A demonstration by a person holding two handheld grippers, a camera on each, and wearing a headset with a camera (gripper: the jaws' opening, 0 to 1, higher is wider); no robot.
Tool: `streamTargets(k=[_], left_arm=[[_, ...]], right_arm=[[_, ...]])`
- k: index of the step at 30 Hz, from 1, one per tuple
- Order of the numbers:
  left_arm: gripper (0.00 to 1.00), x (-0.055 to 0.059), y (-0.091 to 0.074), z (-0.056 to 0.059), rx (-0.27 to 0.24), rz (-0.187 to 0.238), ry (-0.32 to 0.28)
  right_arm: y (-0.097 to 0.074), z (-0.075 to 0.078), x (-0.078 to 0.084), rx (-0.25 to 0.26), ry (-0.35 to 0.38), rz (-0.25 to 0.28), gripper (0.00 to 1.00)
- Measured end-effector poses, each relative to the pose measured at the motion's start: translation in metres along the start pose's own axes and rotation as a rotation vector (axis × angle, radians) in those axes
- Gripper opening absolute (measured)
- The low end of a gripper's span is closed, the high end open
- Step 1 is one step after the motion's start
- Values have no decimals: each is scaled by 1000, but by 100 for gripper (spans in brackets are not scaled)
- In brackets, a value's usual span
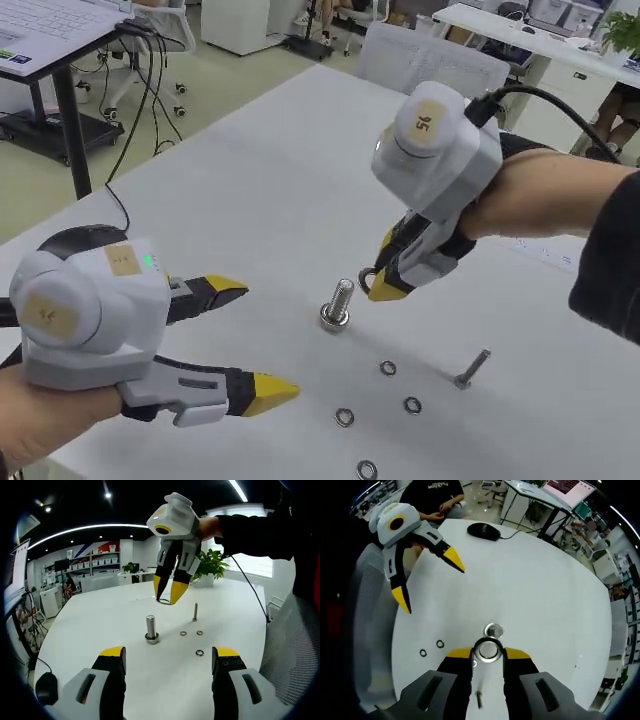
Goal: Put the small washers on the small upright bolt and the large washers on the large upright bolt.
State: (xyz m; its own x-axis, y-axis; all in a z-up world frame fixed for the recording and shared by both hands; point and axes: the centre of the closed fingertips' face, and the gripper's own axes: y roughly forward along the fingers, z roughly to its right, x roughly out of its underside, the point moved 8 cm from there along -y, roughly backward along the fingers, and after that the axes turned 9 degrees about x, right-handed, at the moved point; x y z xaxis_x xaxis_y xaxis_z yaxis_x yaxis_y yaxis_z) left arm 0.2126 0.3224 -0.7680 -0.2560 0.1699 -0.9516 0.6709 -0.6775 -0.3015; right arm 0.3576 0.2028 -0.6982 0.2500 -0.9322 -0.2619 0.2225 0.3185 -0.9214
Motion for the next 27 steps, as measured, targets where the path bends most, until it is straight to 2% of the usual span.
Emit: streamTargets(k=[9,27], left_arm=[[69,2,1,-1,-4,-2,-9],[69,8,4,-6,-6,-3,-26]], right_arm=[[10,7,-8,-14,-12,2,24],[33,15,-8,-53,-22,-32,24]])
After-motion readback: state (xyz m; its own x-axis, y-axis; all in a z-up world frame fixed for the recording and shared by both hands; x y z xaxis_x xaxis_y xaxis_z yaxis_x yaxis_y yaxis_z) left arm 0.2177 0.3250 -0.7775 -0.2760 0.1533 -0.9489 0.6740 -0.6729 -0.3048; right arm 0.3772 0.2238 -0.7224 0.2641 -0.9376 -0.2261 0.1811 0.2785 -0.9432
